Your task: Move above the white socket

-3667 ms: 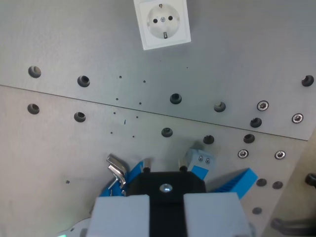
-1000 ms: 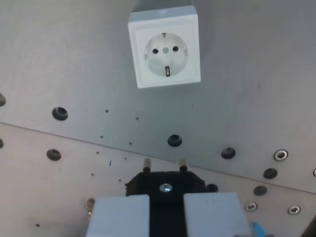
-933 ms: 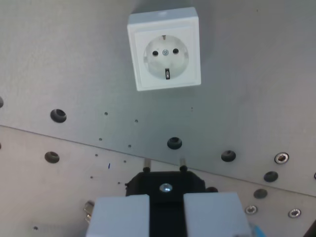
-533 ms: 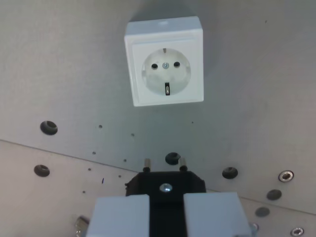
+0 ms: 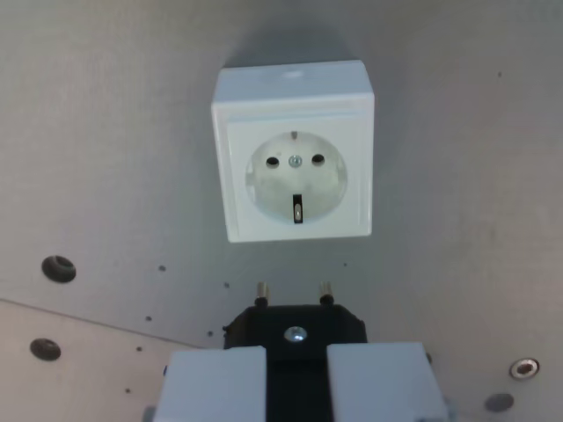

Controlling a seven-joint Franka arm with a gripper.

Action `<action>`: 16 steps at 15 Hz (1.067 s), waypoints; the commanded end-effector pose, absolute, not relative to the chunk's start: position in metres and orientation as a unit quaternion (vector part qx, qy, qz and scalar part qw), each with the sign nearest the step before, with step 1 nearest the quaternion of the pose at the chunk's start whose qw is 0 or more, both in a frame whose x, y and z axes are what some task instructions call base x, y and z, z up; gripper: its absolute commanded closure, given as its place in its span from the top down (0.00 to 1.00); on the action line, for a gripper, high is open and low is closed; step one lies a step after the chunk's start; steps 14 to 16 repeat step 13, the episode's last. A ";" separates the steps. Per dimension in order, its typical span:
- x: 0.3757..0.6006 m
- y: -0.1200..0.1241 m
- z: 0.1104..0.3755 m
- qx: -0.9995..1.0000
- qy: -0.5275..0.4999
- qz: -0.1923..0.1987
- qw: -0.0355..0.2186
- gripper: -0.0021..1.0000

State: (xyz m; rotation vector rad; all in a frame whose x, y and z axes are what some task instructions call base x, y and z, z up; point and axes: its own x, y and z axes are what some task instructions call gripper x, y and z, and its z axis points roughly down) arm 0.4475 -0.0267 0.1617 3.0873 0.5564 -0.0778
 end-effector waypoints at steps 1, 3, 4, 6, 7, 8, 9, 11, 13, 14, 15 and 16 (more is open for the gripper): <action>0.445 -0.026 0.145 0.979 0.204 0.025 0.013 0.00; 0.446 -0.026 0.135 0.978 0.206 0.024 0.013 0.00; 0.446 -0.026 0.131 0.978 0.206 0.023 0.013 0.00; 0.447 -0.026 0.123 0.979 0.205 0.022 0.012 0.00; 0.447 -0.026 0.120 0.979 0.204 0.020 0.012 0.00; 0.447 -0.026 0.118 0.979 0.203 0.020 0.012 0.00; 0.447 -0.026 0.116 0.979 0.203 0.019 0.011 0.00; 0.447 -0.026 0.112 0.979 0.202 0.018 0.011 0.00; 0.448 -0.026 0.110 0.979 0.203 0.018 0.011 0.00; 0.448 -0.026 0.110 0.979 0.203 0.018 0.011 0.00; 0.448 -0.026 0.110 0.979 0.203 0.018 0.011 0.00; 0.448 -0.026 0.110 0.979 0.203 0.018 0.011 0.00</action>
